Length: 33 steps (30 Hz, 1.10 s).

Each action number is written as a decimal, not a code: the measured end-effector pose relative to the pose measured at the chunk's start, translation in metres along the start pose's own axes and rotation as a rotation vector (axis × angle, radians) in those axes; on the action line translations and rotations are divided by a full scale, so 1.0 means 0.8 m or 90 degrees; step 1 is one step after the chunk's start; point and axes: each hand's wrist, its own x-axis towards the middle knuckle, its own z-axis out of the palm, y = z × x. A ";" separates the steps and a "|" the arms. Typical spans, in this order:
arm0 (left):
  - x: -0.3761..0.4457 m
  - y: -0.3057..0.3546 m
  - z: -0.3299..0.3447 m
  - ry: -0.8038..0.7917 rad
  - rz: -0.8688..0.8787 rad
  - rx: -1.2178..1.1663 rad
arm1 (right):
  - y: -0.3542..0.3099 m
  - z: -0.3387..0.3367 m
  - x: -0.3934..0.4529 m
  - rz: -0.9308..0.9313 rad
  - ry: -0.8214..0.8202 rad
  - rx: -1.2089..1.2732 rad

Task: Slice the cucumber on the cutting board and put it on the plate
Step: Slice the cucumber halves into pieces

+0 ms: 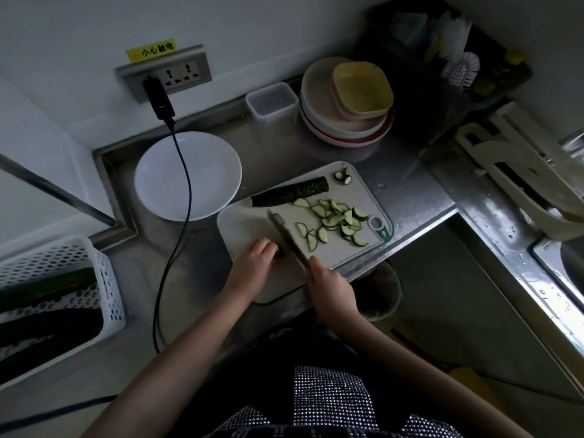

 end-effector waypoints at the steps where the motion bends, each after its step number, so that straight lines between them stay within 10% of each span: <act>1: 0.001 -0.002 0.002 0.001 0.003 -0.004 | 0.004 -0.004 0.002 0.020 0.015 0.015; 33: -0.003 0.002 -0.003 0.011 -0.004 0.019 | -0.006 0.010 -0.003 -0.026 -0.014 -0.029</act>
